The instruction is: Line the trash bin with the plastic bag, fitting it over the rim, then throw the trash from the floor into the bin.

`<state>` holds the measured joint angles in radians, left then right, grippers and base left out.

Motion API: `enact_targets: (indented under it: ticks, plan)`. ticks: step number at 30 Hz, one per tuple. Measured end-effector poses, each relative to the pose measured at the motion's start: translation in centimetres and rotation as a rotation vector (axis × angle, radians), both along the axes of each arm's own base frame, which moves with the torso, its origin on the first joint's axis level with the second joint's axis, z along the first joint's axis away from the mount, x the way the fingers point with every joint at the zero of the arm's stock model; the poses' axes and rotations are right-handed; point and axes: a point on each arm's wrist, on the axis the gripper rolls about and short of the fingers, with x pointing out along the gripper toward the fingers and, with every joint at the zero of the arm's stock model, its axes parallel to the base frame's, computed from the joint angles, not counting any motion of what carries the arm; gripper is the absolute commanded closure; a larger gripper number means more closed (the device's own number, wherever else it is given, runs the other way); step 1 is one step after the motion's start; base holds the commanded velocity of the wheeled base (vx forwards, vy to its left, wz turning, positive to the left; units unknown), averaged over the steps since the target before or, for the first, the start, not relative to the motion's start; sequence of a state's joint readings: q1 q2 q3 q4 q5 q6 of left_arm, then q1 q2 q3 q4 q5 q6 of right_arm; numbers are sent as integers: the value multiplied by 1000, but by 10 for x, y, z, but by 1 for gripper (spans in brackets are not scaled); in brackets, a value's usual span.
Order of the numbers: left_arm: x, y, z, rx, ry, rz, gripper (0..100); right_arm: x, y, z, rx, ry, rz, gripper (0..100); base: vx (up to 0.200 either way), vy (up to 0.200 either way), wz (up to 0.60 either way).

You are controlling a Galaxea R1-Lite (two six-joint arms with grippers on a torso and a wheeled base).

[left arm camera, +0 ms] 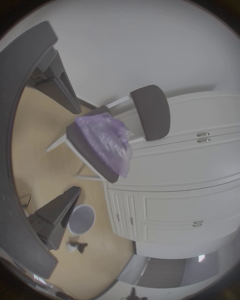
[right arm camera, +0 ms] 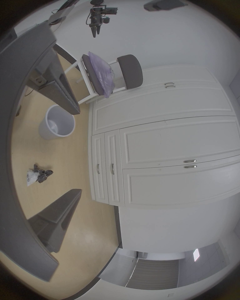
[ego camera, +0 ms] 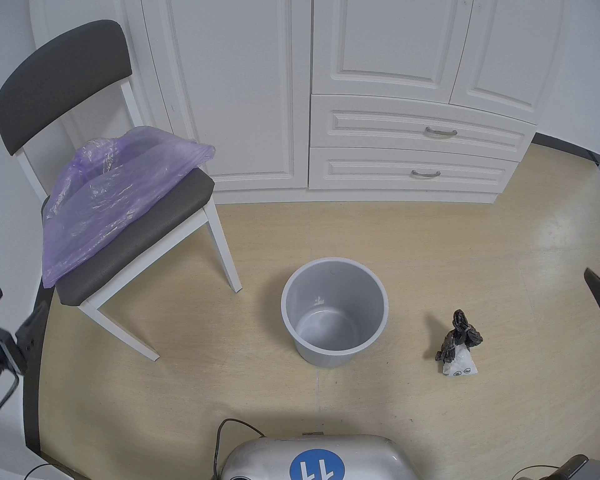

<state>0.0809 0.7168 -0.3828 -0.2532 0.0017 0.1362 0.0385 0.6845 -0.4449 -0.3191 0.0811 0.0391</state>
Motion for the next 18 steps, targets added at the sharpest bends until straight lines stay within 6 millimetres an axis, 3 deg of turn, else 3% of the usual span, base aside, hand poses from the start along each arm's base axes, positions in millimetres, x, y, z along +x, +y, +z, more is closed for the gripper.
enact_targets:
  ticks: [7,18]
  plan:
    - [43,16,8,205,35,101,0,31,5,12,9,23,40,0,0,0,0]
    - [76,27,0,331,161,170,0,68,14,17,106,11,30,0,0,0,0]
